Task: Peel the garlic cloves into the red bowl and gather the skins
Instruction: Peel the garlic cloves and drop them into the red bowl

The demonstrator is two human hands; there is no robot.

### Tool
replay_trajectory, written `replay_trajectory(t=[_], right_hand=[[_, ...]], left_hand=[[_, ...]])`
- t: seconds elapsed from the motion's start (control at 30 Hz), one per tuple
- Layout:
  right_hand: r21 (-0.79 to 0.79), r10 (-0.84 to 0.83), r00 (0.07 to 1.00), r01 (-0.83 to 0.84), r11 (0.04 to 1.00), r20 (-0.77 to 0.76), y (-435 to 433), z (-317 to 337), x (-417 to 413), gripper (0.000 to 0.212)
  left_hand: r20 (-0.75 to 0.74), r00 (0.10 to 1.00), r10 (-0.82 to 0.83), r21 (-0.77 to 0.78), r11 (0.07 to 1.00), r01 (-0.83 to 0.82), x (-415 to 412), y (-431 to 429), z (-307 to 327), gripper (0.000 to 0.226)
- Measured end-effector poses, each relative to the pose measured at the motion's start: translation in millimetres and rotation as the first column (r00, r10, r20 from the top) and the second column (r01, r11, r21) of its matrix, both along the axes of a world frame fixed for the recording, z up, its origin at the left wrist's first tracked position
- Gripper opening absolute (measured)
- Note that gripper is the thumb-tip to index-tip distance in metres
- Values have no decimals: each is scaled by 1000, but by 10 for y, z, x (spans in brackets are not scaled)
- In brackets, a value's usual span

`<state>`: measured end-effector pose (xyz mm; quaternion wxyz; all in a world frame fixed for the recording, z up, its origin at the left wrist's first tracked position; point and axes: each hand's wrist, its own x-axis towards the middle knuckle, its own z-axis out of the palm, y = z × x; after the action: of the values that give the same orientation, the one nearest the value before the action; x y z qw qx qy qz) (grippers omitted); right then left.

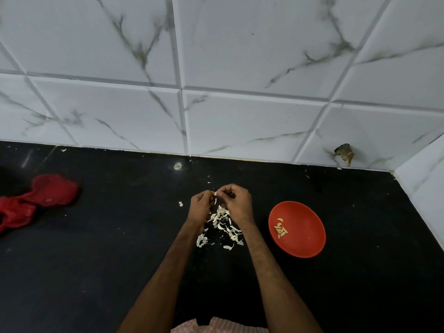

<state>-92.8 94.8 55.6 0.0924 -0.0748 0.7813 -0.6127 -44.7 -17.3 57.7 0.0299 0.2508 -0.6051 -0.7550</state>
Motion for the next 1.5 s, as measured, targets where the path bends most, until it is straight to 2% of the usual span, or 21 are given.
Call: replay_trajectory(t=[0.13,0.27,0.5,0.63,0.8,0.97,1.17,1.3,1.5], right_hand=[[83,-25,999,29,996,-40,76,21,-48,15],[136,13,998,-4,991,-69,110,22,-54,12],[233,118,975,-72,970,-189,156,84,-71,15],[285,179,963,-117,952,-203,185,123,-96,14],[230,220,965,-184,956,-142,181,90,-96,13],[204,271,962,-261,944,-21,189,76,-98,17],[-49,195,979,-192,980,61,172,108,-71,18],[-217,157,975,-121,969,159,197,109,-56,13],[-222,80,977,-35,974,197,164,91,-48,17]], left_hand=[[-17,985,-172,-183,969,166,20,-62,-63,31],[-81,982,-168,-338,932,132,44,-111,-161,17],[-113,972,-204,-445,885,134,35,-152,-126,5],[-95,968,-234,-391,903,180,31,-142,-69,10],[-43,955,-294,-292,918,269,48,-211,-74,16],[9,900,-436,-324,850,415,51,-257,-63,21],[-35,923,-384,-240,899,365,56,-243,-37,13],[-99,930,-354,-258,912,319,32,-219,-29,16],[-104,949,-297,-342,907,246,-5,-173,-114,15]])
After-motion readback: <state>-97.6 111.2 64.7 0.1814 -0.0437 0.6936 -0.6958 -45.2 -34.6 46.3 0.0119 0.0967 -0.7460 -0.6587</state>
